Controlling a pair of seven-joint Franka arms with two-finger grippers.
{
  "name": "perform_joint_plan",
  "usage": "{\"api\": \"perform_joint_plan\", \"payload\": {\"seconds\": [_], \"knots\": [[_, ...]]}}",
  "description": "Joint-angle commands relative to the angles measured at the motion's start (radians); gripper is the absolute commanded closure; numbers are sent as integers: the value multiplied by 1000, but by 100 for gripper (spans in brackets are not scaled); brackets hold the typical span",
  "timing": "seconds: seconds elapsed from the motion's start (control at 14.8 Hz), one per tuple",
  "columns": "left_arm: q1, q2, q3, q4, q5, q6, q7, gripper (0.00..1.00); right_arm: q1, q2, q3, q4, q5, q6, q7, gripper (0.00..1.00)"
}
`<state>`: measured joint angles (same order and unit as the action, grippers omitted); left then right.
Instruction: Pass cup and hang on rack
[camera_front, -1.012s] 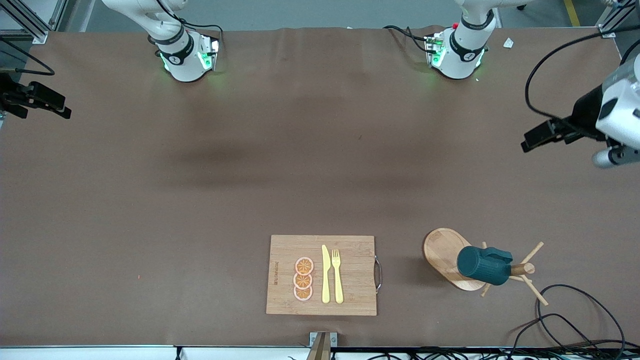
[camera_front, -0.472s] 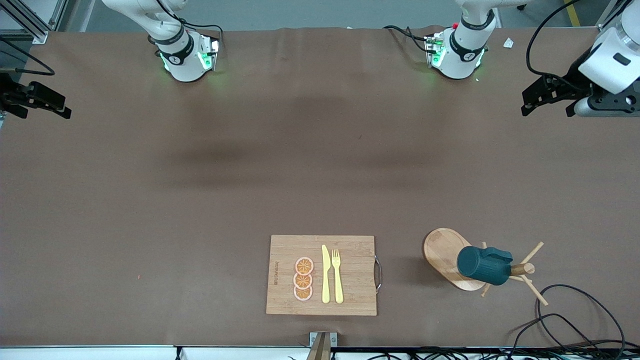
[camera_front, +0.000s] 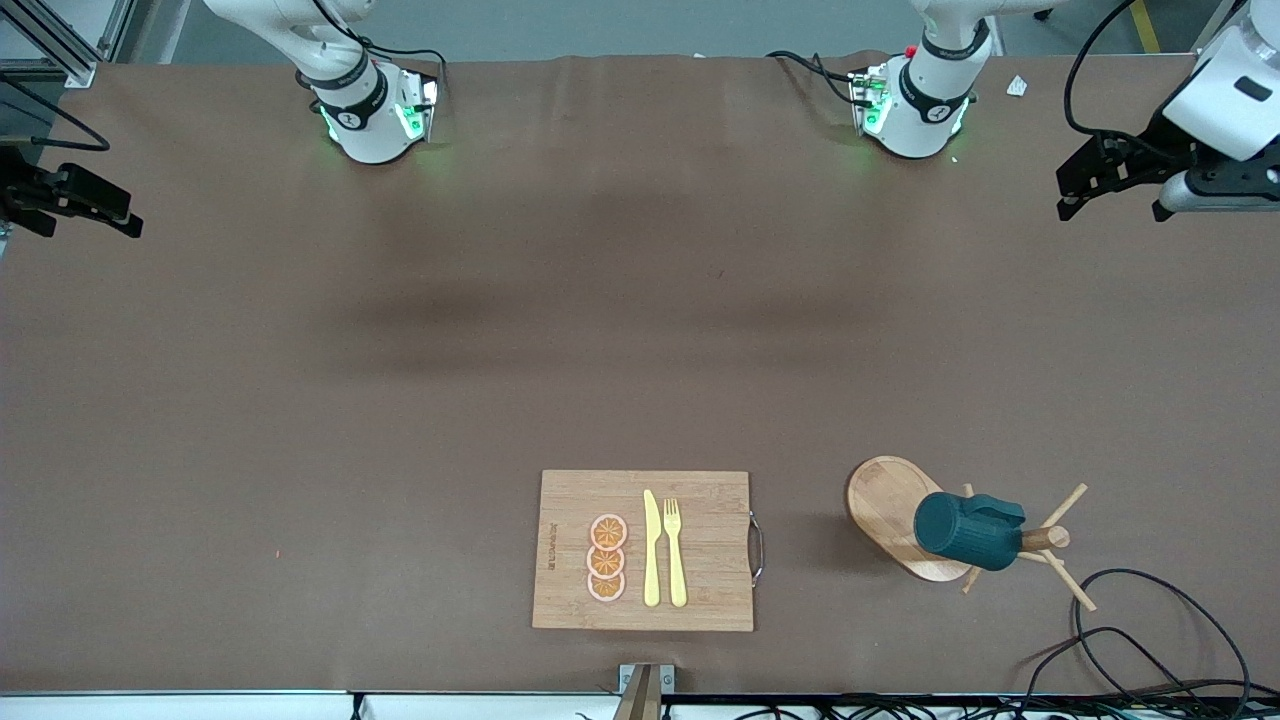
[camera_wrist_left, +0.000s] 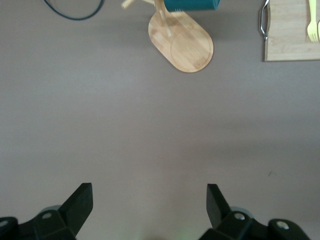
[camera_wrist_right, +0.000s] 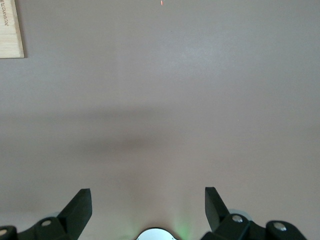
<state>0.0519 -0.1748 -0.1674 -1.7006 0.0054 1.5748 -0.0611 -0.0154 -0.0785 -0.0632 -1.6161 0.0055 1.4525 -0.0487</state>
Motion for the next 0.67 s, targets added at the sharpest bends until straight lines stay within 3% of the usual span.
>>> {"api": "perform_joint_plan", "payload": {"seconds": [0.0,0.61], "knots": [[5,21,3,41,10,-9,18,0,-11,-29,8,-30,2,2,-8,0],[5,94,28,98,-10,-9,12,0,-11,-29,6,-28,2,0,-8,0]]}}
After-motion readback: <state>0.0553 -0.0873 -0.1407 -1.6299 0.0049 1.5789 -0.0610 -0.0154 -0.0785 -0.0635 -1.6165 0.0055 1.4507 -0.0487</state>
